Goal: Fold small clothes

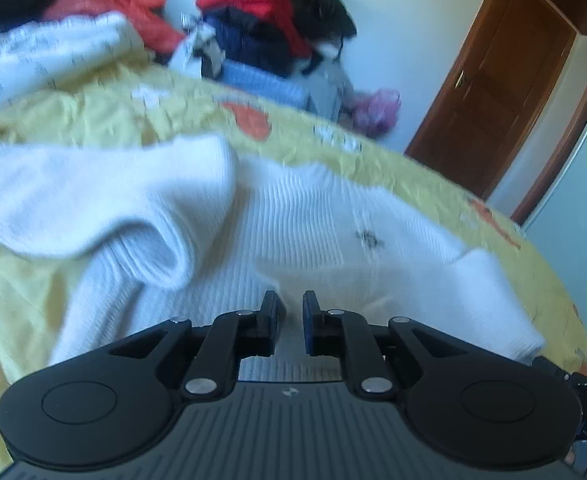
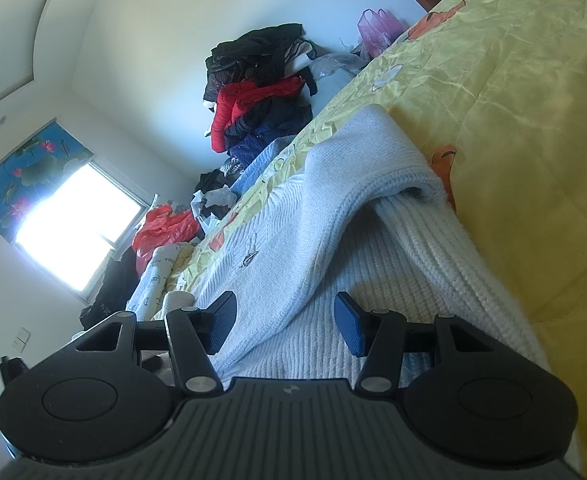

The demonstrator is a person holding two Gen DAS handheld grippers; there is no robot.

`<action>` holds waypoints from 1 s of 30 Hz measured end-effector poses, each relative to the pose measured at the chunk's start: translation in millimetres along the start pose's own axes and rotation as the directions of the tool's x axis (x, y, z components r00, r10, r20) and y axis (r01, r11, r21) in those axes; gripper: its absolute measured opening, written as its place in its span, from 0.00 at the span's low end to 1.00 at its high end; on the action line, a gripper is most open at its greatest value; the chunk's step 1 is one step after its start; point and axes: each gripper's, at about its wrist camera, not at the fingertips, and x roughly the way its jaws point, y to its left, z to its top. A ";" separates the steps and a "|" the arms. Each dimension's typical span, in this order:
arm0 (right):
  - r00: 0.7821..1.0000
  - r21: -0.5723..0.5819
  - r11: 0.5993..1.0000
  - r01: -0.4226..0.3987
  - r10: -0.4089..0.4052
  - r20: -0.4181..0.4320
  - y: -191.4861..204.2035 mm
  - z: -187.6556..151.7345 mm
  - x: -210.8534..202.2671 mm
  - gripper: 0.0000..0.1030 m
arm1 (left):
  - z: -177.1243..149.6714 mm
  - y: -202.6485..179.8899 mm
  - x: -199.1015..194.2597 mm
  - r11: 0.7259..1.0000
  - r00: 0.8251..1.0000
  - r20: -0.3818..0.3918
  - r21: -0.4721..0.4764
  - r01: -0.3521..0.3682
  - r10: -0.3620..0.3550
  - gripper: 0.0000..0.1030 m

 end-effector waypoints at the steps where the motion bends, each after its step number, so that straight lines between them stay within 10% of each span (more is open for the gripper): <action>1: 1.000 0.001 1.000 0.000 0.000 0.000 0.4 0.1 0.4 0.58 | 1.8 -0.4 -3.1 1.000 1.000 0.009 0.004 -0.006 0.006 0.12; 15: 1.000 -0.010 1.000 0.009 -0.009 -0.007 0.1 0.8 0.8 0.58 | -7.6 -26.8 49.6 0.993 0.996 -0.093 0.118 0.016 -0.005 0.13; 18: 0.995 -0.079 0.993 0.083 -0.086 -0.040 14.1 1.9 4.8 0.58 | -21.1 -16.6 45.7 0.990 0.998 -0.016 0.125 0.060 -0.058 0.13; 24: 0.993 -0.181 0.977 0.112 -0.104 0.051 47.8 27.0 4.9 0.78 | -20.1 -5.8 45.4 0.993 0.994 -0.017 0.054 0.106 -0.106 0.13; 30: 0.984 -0.281 0.944 0.170 -0.175 0.008 56.7 46.0 50.8 0.79 | -20.1 -3.5 44.4 0.992 0.993 -0.015 0.033 0.118 -0.118 0.13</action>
